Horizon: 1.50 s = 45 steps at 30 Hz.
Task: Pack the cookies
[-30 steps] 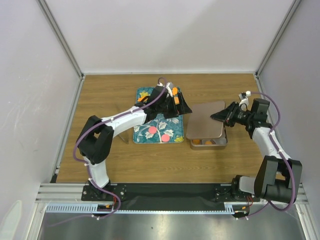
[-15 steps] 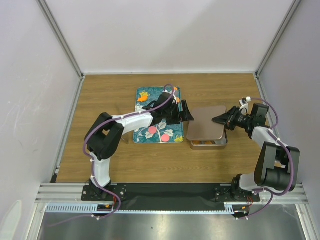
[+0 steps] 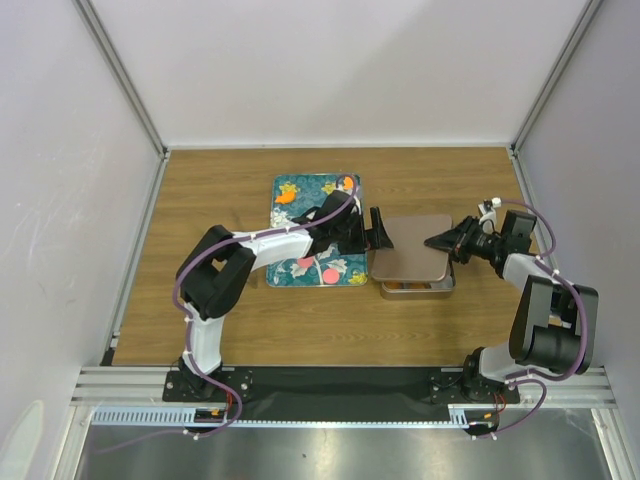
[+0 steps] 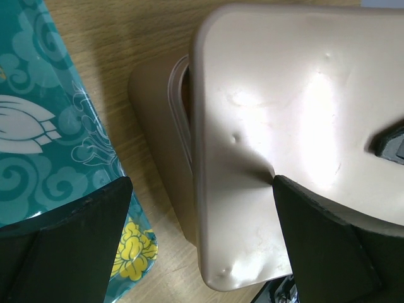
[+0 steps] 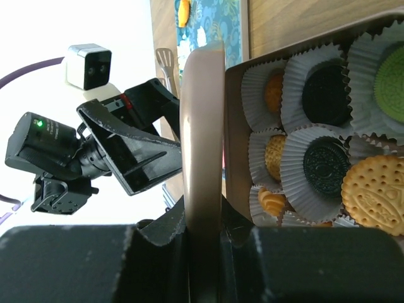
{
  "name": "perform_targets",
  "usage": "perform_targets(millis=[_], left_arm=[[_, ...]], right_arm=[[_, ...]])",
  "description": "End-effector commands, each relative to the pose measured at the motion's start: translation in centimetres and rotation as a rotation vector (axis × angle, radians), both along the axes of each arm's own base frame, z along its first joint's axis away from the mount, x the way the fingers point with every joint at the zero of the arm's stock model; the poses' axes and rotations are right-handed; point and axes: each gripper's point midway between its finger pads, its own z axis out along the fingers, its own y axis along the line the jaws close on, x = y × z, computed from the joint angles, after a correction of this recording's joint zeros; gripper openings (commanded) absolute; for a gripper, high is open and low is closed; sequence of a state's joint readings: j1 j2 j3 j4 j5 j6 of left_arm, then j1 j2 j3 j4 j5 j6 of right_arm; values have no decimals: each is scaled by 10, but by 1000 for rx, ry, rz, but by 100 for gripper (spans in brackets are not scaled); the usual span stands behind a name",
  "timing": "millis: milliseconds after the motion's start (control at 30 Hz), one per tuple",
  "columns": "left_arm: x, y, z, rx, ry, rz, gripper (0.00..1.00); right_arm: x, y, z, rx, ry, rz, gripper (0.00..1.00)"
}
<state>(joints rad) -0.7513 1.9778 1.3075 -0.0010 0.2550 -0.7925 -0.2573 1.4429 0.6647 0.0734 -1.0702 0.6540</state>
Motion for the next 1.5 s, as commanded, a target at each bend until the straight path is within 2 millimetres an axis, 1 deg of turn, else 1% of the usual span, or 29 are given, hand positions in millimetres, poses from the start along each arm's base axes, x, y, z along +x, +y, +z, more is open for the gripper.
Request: perform_targets(millis=[0, 133, 233, 367, 433, 467, 500, 533, 667, 800, 967, 1133, 1333, 1467], left_arm=[[6, -16, 14, -35, -66, -30, 100], [2, -18, 10, -21, -59, -36, 100], [0, -19, 7, -5, -55, -35, 100], [0, -21, 8, -3, -60, -34, 100], [-2, -18, 3, 19, -43, -33, 99], [-2, -18, 3, 21, -43, -31, 99], [-3, -18, 2, 24, -44, -34, 99], [-3, -18, 1, 28, -42, -34, 99], [-4, -16, -1, 38, -39, -31, 99], [-5, -15, -5, 51, -34, -30, 99], [-6, -13, -6, 59, -31, -29, 99], [-6, -13, -7, 62, -30, -30, 99], [-7, -13, -8, 64, -28, -33, 99], [-8, -14, -8, 59, -26, -38, 99]], right_arm=[[2, -3, -3, -25, -25, -6, 9], [1, -7, -6, -37, -11, -20, 11], [0, -9, -6, -50, -7, -28, 14], [-1, -11, -7, -61, 0, -34, 22], [-2, -13, -9, -70, 10, -45, 25], [-4, -13, -10, -67, 21, -45, 28], [-4, -14, -10, -69, 22, -47, 29], [-4, -15, -9, -80, 13, -48, 30], [-9, -15, -6, -99, 19, -52, 39], [-10, -21, -5, -149, 26, -75, 47], [-12, -28, -3, -208, 35, -101, 50], [-14, -35, -8, -264, 63, -126, 52], [-12, -45, -11, -326, 76, -164, 51], [-6, -52, -9, -368, 78, -193, 52]])
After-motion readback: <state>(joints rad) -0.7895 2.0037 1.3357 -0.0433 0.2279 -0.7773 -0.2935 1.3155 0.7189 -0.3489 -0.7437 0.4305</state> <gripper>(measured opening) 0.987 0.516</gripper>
